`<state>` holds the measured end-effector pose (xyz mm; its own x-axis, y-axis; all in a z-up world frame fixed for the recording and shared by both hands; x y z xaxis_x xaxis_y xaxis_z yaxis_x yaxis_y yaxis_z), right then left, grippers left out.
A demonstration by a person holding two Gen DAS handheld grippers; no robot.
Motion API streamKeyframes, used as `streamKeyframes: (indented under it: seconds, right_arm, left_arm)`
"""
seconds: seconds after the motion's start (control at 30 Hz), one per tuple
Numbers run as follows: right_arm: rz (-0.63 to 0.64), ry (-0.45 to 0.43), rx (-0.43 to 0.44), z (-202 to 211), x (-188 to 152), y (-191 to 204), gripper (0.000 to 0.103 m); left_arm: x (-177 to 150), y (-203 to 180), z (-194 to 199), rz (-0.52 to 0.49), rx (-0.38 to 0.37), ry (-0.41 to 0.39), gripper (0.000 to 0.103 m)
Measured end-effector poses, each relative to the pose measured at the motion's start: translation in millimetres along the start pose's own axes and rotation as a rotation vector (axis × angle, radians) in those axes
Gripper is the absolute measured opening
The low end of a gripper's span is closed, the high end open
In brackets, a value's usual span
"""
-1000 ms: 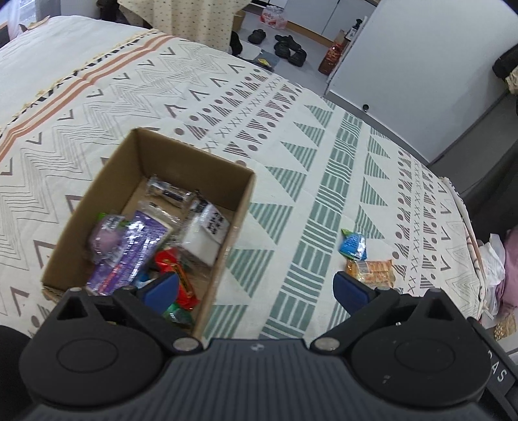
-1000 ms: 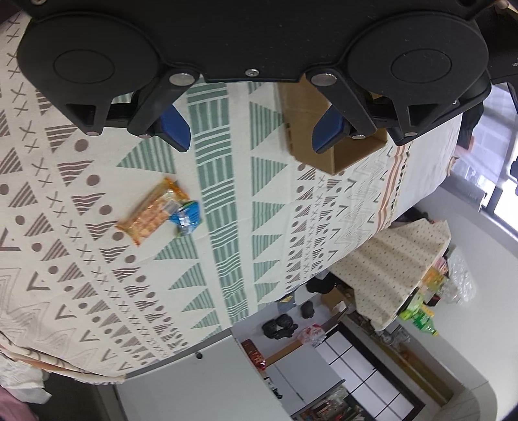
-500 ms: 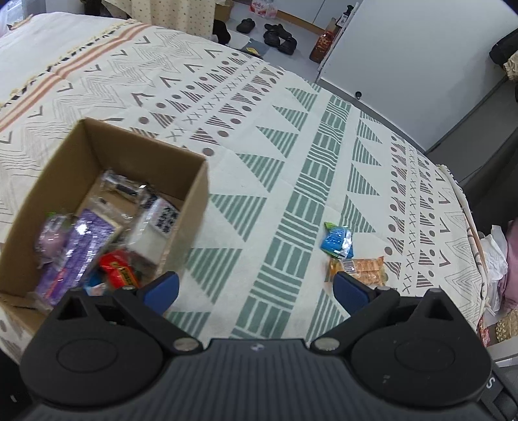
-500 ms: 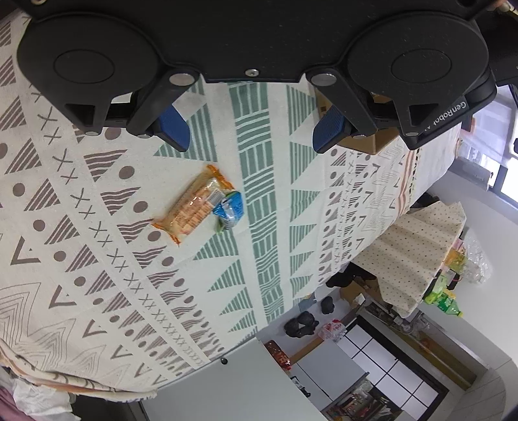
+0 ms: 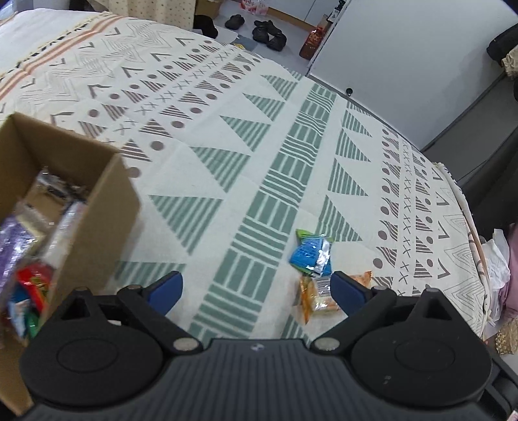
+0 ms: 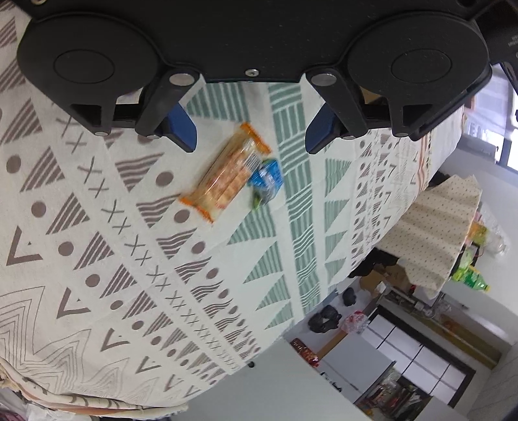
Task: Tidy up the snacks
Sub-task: 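Move both open grippers from the box toward the blue candy and biscuit pack, then grasp the blue-green wrapper candy with the left gripper while the right grasps the orange biscuit pack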
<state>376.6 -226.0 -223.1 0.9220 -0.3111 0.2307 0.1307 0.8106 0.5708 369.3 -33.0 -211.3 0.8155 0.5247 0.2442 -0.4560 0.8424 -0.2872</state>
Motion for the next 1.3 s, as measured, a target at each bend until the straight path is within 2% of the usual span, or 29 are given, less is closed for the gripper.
streamKeyframes:
  seconds: [0.13, 0.3, 0.4, 0.6, 0.67, 0.7, 0.73, 0.87, 1.0, 1.03, 1.07, 1.1, 1.13, 1.17, 1.3]
  right_arm:
    - [-0.063, 0.019, 0.017, -17, 9, -11, 0.064]
    - [-0.158, 0.043, 0.051, -43, 16, -23, 0.06]
    - [-0.201, 0.057, 0.065, -55, 19, -28, 0.053]
    - [-0.269, 0.061, 0.086, -71, 28, -41, 0.047]
    - [-0.269, 0.063, 0.091, -74, 31, -41, 0.041]
    - [-0.265, 0.065, 0.091, -76, 33, -41, 0.031]
    - [-0.263, 0.071, 0.088, -78, 34, -42, 0.03]
    - [-0.254, 0.067, 0.087, -73, 36, -47, 0.027]
    - [-0.245, 0.059, 0.059, -58, 35, -59, 0.027]
    - [-0.243, 0.056, 0.05, -55, 35, -63, 0.027]
    - [-0.242, 0.055, 0.041, -51, 35, -66, 0.027]
    - [-0.239, 0.052, 0.031, -48, 35, -69, 0.027]
    - [-0.234, 0.05, 0.02, -46, 35, -70, 0.027]
    - [-0.229, 0.047, 0.008, -44, 36, -71, 0.028]
    - [-0.238, 0.049, -0.028, -47, 37, -68, 0.043]
  left_arm:
    - [6, -8, -21, 0.004, -0.012, 0.021, 0.091]
    - [13, -16, -48, 0.017, -0.006, 0.051, 0.08]
    - [17, -21, -59, 0.001, -0.006, 0.063, 0.08]
    - [27, -36, -73, -0.066, -0.02, 0.068, 0.08]
    - [28, -44, -77, -0.097, -0.027, 0.072, 0.08]
    - [28, -48, -80, -0.113, -0.025, 0.074, 0.08]
    - [28, -50, -82, -0.122, -0.025, 0.075, 0.08]
    - [27, -58, -95, -0.145, -0.007, 0.097, 0.08]
    - [27, -63, -102, -0.17, 0.027, 0.087, 0.079]
    - [28, -63, -103, -0.172, 0.039, 0.083, 0.077]
    - [28, -64, -103, -0.172, 0.056, 0.081, 0.07]
    - [28, -63, -104, -0.176, 0.078, 0.077, 0.059]
    - [29, -63, -103, -0.18, 0.099, 0.073, 0.054]
    - [29, -61, -102, -0.176, 0.107, 0.071, 0.041]
    - [29, -48, -92, -0.142, 0.091, 0.075, 0.037]
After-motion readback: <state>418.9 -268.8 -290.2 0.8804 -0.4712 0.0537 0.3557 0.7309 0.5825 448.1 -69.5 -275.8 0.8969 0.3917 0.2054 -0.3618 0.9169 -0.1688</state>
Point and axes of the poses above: each gripper's, at about its wrist camera, not at the fingertips, and z roughly against the way its jaws point, y to its left, x to its top, the point moved 5 cm from there along -z, roughly the way its jaws point, and after that the axes turned 10 degrees about y, right-handed, at the moved point
